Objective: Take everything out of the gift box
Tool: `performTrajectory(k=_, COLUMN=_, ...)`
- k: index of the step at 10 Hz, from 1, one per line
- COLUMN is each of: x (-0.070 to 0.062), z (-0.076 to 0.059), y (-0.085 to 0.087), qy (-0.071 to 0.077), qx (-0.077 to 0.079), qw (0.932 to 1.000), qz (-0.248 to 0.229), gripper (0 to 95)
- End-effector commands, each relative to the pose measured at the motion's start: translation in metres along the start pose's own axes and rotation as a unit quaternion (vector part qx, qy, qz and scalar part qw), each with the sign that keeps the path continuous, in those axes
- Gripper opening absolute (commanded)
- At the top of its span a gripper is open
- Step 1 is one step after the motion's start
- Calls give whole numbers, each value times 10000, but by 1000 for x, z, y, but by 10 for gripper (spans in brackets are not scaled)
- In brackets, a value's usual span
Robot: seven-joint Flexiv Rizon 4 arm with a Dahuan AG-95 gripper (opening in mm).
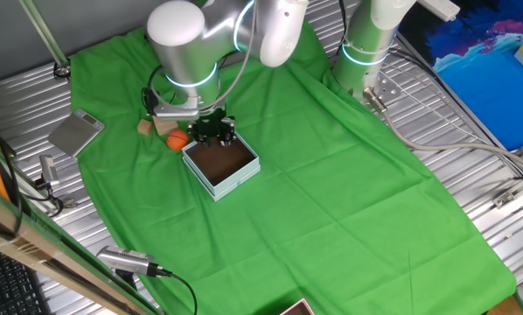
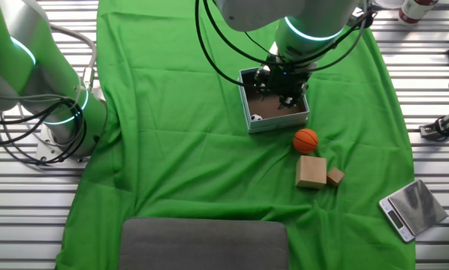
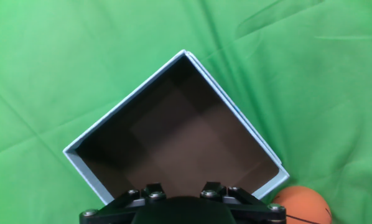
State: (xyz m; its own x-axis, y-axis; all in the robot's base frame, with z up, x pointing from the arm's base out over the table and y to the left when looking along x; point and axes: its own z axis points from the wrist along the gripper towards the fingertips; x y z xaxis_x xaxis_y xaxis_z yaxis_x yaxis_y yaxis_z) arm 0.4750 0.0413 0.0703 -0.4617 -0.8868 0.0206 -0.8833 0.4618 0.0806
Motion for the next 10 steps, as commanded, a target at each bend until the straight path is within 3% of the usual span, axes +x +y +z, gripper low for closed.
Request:
performTrajectory(k=1, x=1, z=0, y=1, qy=-25, qx=-16, qw=10000, qz=-81, gripper=380)
performTrajectory(k=4, x=3, z=-2, y=6, qy=11, qx=-12, qw=10000, qz=-74, gripper=380)
performTrajectory(k=10, x=3, z=-1, y=7, qy=13, qx=-9, qw=9988, qz=493, gripper=380)
